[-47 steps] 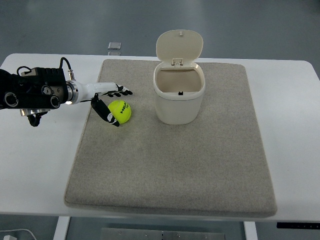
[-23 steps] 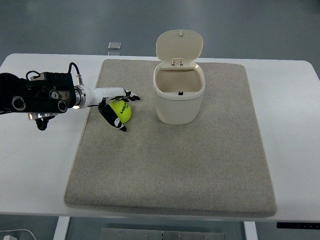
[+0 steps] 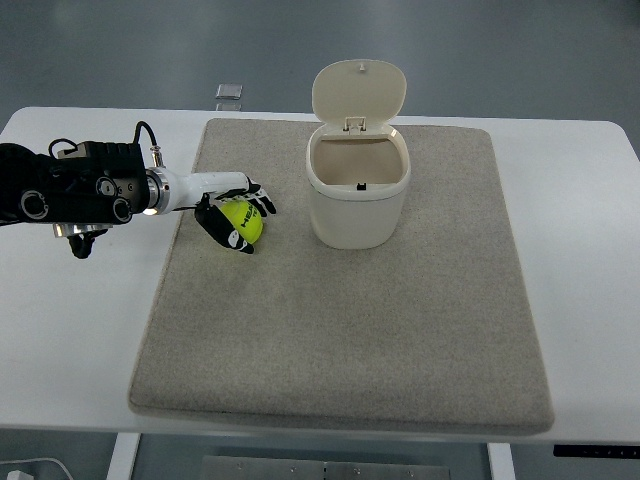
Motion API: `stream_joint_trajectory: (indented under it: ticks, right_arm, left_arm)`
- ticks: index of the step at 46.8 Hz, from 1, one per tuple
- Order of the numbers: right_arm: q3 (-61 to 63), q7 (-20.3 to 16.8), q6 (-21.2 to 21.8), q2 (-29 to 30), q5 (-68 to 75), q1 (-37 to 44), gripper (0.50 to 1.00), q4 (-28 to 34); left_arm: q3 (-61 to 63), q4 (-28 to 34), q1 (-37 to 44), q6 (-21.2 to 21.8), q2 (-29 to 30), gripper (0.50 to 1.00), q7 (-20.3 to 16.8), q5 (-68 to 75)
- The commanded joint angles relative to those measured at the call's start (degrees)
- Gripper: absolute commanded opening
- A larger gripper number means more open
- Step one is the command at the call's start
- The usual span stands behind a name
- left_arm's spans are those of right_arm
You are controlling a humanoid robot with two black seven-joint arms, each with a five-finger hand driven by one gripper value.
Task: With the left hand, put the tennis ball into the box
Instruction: 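Close the left hand's fingers around the yellow-green tennis ball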
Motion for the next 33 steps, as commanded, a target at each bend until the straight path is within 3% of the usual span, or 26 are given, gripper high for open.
stream_joint_trajectory:
  ticks: [1,6,11,14,20,23,33]
  right_arm:
    - [0.0,0.0,0.0,0.0,0.0,0.0,0.938,0.0]
    - [0.0,0.0,0.0,0.0,0.0,0.0,0.938,0.0]
    - [0.0,0.0,0.0,0.0,0.0,0.0,0.938,0.0]
    - [0.0,0.0,0.0,0.0,0.0,0.0,0.938,0.0]
    - [0.0,0.0,0.0,0.0,0.0,0.0,0.938,0.0]
    - [0.0,0.0,0.0,0.0,0.0,0.0,0.938,0.1]
    - [0.0,0.0,0.0,0.0,0.0,0.0,0.938,0.0]
  left_arm:
    - [0.1,0.0,0.0,0.0,0.1,0.788,0.0,0.0]
    - [0.3,-0.1,0.0,0.0,0.2,0.744,0.0,0.0]
    - [0.4,-0.1,0.0,0.0,0.2,0.737,0.0,0.1]
    - [0.4,-0.1,-0.1,-0.1,0.2,0.699,0.0,0.0]
    - [0.6,-0.1,-0.1,-0.2,0.2,0.540,0.1,0.0]
    - [0.6,-0.1,-0.1,-0.2,0.2,0.500,0.2,0.0]
    - [0.6,0.0,0.0,-0.3,0.2,0.500,1.1,-0.1]
